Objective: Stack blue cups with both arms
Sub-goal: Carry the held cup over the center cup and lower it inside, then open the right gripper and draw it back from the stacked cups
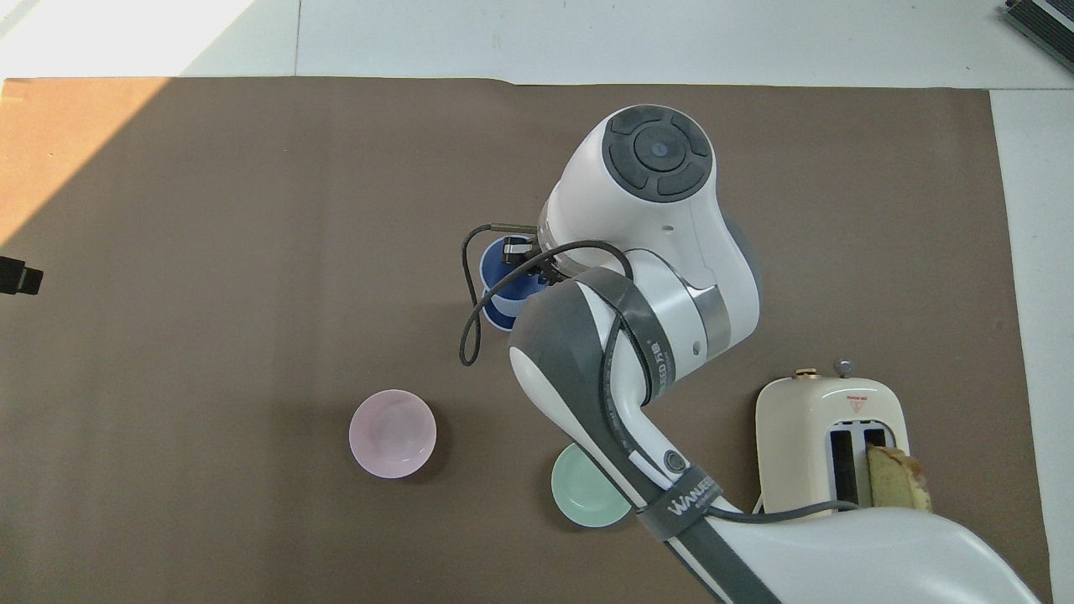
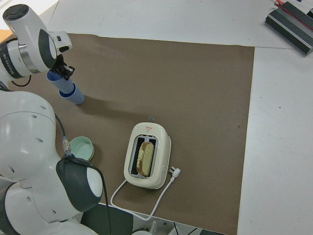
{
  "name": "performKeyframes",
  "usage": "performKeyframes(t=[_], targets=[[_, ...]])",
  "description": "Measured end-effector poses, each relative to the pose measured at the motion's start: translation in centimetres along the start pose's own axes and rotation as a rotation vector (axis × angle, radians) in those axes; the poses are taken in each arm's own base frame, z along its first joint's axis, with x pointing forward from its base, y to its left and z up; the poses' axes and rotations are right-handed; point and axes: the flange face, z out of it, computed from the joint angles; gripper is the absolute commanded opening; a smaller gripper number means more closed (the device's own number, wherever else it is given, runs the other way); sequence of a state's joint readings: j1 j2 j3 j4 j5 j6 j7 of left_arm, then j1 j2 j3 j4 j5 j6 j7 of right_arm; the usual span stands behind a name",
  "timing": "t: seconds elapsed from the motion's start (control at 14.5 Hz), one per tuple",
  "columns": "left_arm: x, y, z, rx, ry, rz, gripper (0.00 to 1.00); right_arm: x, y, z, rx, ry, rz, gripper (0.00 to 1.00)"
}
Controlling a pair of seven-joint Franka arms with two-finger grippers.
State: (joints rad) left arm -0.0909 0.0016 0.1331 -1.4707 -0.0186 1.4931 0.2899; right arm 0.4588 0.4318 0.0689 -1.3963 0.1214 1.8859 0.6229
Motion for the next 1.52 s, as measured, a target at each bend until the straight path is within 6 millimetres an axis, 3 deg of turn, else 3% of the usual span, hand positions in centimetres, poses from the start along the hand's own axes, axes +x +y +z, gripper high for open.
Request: performKeyframes(t=[0.21,0.28,0.34,0.41,0.69,0.9,1.03,1.24,1.38,1.52], targets=[[0.0,0.0,0.0,0.000,0.000,0.000,1.00,-0.8,-0.7,1.8,-0.003,-0.002,-0.014,0.00],[0.0,0.0,0.0,0.000,0.000,0.000,1.00,-0.9,-0.8,2.3,-0.001,0.001,-0.016,0.14],[0.0,0.0,0.0,0.000,0.000,0.000,1.00,-0.9,-0.8,2.8,-0.003,0.000,-0.016,0.84],[0.0,0.0,0.0,0.000,0.000,0.000,1.00,-0.8,-0.7,3.3,-0.005,-0.003,-0.014,1.00],[0.0,0.0,0.0,0.000,0.000,0.000,1.00,-0.8,-0.4,4.0,-0.016,-0.005,-0.012,1.00],[0.0,0.0,0.0,0.000,0.000,0.000,1.00,0.0,0.4,3.1,-0.018,0.010,0.002,1.00],[0.0,0.0,0.0,0.000,0.000,0.000,1.00,1.5,2.8,-0.6,-0.018,0.042,0.015,1.00],[0.0,0.0,0.0,0.000,0.000,0.000,1.00,3.7,9.5,-8.3,-0.037,0.062,-0.062,1.00],[0.0,0.0,0.0,0.000,0.000,0.000,1.00,4.6,13.4,-11.5,-0.125,0.099,-0.173,1.00],[0.0,0.0,0.0,0.000,0.000,0.000,1.00,4.4,15.8,-14.3,-0.235,0.115,-0.320,1.00]])
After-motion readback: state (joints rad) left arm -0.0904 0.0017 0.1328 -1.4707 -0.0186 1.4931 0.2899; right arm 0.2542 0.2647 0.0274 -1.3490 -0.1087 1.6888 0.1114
